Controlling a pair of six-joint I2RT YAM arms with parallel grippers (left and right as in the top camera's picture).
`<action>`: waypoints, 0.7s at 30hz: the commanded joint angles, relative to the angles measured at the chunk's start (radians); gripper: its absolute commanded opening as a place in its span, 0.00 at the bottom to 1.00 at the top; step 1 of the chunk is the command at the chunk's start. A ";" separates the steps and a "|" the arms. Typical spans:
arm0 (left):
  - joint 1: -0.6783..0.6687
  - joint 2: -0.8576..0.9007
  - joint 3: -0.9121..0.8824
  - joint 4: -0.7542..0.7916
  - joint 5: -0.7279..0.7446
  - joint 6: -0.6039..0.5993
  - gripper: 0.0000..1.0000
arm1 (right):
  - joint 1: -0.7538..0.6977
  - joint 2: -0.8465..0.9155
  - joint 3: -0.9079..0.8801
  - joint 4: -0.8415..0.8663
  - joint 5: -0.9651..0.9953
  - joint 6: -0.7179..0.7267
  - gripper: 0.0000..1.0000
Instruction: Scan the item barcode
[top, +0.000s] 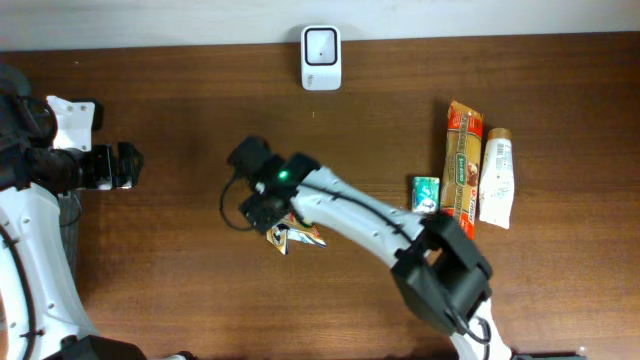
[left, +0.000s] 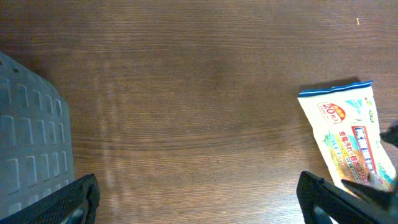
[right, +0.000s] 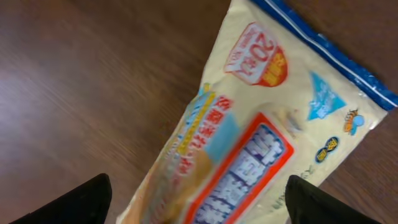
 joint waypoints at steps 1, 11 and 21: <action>0.003 0.002 -0.001 0.001 0.003 0.013 0.99 | 0.095 0.011 0.006 -0.001 0.228 -0.069 0.84; 0.003 0.002 -0.001 0.001 0.003 0.013 0.99 | 0.147 0.129 0.006 -0.050 0.492 -0.149 0.46; 0.003 0.002 -0.001 0.001 0.003 0.013 0.99 | 0.053 0.055 0.179 -0.207 0.123 -0.154 0.04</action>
